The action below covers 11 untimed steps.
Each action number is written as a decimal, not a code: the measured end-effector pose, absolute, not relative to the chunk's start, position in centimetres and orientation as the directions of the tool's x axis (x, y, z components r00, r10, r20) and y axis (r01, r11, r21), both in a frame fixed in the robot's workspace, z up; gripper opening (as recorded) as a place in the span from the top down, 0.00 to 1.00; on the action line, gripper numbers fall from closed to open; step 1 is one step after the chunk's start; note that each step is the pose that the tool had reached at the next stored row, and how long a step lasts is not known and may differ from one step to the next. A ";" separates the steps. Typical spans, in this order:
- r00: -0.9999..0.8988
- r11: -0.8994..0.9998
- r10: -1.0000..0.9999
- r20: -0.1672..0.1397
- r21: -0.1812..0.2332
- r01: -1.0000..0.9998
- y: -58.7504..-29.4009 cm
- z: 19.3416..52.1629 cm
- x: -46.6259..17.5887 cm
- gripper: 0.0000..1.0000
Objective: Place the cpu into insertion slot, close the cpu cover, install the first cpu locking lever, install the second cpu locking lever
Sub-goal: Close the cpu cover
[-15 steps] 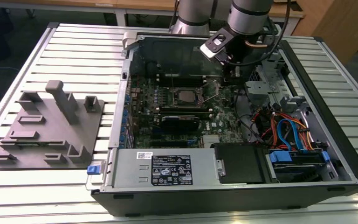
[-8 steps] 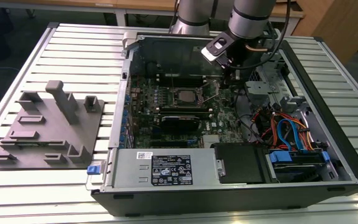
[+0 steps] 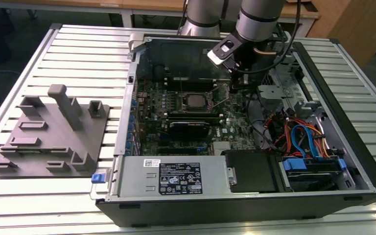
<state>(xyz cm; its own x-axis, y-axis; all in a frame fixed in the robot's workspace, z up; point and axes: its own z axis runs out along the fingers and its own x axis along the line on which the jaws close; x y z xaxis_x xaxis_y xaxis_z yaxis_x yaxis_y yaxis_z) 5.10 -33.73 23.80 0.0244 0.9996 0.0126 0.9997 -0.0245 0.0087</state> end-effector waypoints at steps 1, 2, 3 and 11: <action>0.024 -0.025 1.000 0.013 0.009 1.000 -33.7 23.8 5.1 0.90; 0.024 -0.025 1.000 0.013 0.009 1.000 -33.7 23.8 5.1 0.90; 0.024 -0.024 1.000 0.013 0.009 1.000 -33.7 23.8 5.1 0.90; 0.024 -0.025 1.000 0.013 0.009 1.000 -33.7 23.8 5.0 0.90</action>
